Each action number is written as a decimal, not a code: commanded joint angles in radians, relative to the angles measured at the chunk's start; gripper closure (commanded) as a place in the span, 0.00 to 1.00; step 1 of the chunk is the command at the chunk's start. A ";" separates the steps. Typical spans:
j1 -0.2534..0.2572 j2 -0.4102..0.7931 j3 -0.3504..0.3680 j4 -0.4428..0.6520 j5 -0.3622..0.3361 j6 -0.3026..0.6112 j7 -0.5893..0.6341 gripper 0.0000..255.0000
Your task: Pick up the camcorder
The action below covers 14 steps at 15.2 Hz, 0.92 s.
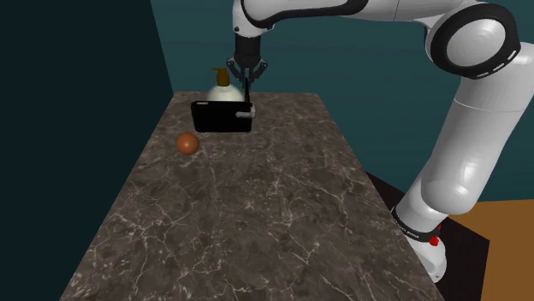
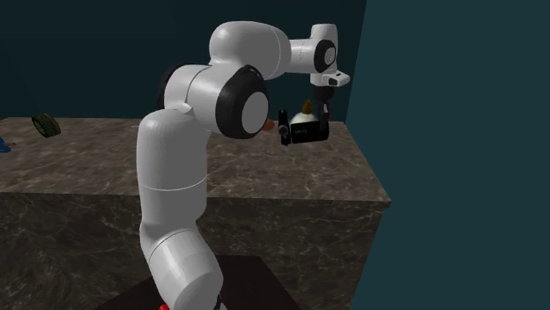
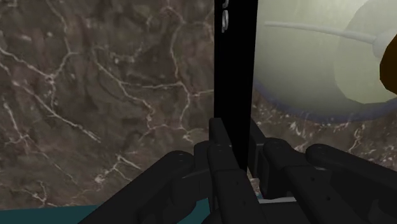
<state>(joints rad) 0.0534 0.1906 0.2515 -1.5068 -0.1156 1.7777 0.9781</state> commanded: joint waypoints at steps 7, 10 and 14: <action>0.008 0.023 0.003 0.139 -0.005 -0.116 -0.003 1.00; 0.013 0.037 0.004 0.201 -0.009 -0.163 -0.005 1.00; 0.016 0.050 0.004 0.248 -0.012 -0.198 -0.005 1.00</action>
